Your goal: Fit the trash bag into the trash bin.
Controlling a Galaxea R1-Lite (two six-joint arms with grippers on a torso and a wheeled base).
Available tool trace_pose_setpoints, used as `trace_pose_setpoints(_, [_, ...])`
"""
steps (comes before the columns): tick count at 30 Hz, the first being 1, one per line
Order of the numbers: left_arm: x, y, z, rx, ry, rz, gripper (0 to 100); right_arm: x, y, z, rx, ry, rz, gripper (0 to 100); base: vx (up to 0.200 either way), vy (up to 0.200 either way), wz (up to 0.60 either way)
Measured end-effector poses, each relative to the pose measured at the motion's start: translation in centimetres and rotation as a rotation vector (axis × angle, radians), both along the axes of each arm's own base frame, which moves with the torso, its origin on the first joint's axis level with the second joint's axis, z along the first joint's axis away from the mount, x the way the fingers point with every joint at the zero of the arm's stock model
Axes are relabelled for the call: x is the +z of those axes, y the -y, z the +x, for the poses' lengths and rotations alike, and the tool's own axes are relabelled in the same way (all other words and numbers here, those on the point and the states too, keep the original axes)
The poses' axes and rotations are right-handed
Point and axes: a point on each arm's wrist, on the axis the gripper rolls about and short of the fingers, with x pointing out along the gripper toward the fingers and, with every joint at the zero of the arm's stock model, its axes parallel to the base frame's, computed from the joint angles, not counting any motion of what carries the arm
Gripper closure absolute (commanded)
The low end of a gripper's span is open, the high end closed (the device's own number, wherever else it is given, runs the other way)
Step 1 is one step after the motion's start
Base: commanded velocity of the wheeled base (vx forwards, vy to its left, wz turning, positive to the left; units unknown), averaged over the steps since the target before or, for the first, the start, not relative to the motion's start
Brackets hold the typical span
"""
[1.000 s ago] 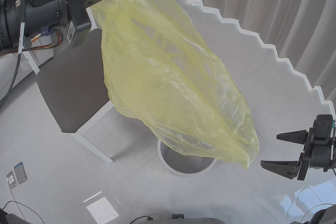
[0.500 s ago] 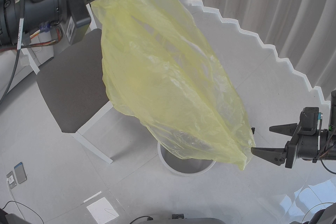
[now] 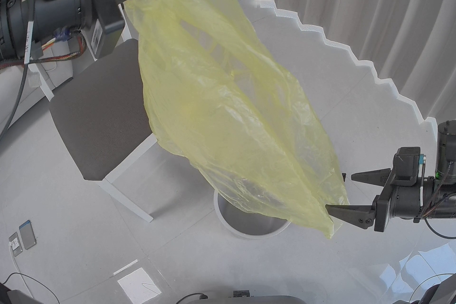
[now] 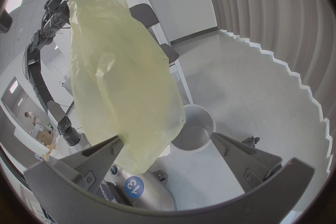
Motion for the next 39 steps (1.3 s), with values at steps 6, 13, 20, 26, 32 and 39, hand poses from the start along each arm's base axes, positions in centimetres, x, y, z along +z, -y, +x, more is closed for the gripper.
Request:
trace_pose_setpoints(6, [0.0, 0.0, 0.0, -0.002, -0.004, -0.004, 100, 0.3, -0.8, 1.5, -0.003, 0.029, 0.014, 0, 0.000, 0.000, 0.00])
trace_pose_setpoints(13, [0.0, 0.0, 0.1, -0.003, -0.014, -0.014, 100, -0.7, -1.5, 2.3, 0.006, 0.005, -0.022, 0, 0.000, 0.000, 0.00])
trace_pose_setpoints(20, [-0.1, 0.0, 0.2, -0.002, -0.031, -0.030, 100, -1.3, -1.4, 2.3, -0.019, -0.007, -0.048, 100, 0.000, 0.000, 0.00])
trace_pose_setpoints(26, [-0.2, 0.2, 0.5, 0.000, -0.063, -0.052, 100, -1.4, -1.4, 2.4, -0.049, -0.003, -0.064, 100, 0.000, 0.000, 0.00])
trace_pose_setpoints(32, [-0.8, -0.1, 1.6, 0.034, -0.198, -0.165, 100, -1.0, -1.2, 2.5, -0.077, 0.014, -0.060, 100, 0.000, 0.000, 0.00])
trace_pose_setpoints(39, [-2.3, -0.1, 3.6, 0.080, -0.413, -0.338, 100, -0.6, -0.7, 2.9, -0.152, 0.031, -0.070, 100, 0.000, 0.000, 0.00])
